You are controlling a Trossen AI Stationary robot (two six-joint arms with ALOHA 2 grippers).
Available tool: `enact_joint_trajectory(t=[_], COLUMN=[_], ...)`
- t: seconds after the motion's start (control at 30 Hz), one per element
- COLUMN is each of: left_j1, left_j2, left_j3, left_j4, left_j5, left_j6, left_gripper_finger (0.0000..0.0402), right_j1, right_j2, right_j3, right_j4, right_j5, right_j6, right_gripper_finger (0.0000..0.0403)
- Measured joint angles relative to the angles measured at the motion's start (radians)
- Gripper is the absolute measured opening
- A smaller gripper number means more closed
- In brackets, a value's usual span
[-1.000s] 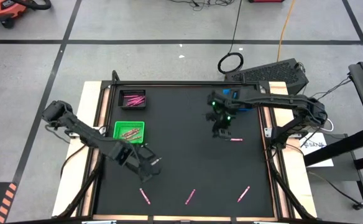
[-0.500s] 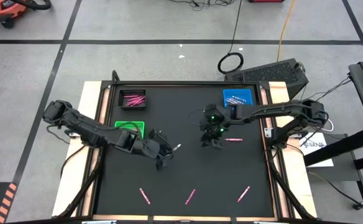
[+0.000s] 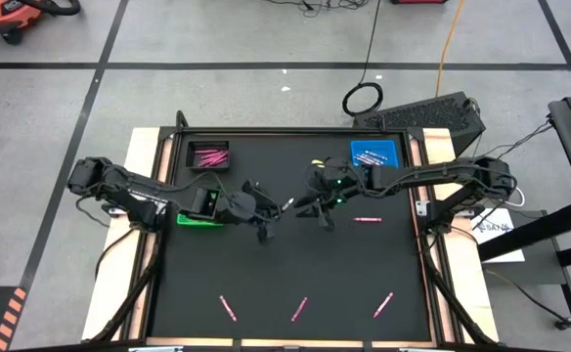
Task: Sort crayons
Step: Put the white crayon into the blue bin
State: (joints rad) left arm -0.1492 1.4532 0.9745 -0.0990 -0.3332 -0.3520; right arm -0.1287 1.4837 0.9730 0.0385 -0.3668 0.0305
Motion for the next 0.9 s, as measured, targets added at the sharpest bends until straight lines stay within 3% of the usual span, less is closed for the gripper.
enact_joint_trajectory(t=[0.2, 0.4, 0.7, 0.9], left_j1=[0.04, 0.059, 0.073, 0.085], left_j2=[0.0, -0.001, 0.0, 0.0], left_j3=[0.0, 0.001, 0.001, 0.001], left_j4=[0.082, 0.093, 0.093, 0.093], left_j5=[0.016, 0.041, 0.044, 0.044], left_j6=[0.079, 0.107, 0.133, 0.158], left_gripper_finger=[0.0008, 0.0008, 0.0008, 0.0008], right_j1=[0.0, 0.0, 0.0, 0.0], right_j2=[0.0, 0.0, 0.0, 0.0], right_j3=[0.0, 0.0, 0.0, 0.0], right_j4=[0.136, 0.197, 0.242, 0.242], right_j5=[0.003, 0.104, 0.108, 0.109], right_j6=[-0.016, 0.0, 0.01, 0.01], right_gripper_finger=[0.013, 0.013, 0.0129, 0.0091])
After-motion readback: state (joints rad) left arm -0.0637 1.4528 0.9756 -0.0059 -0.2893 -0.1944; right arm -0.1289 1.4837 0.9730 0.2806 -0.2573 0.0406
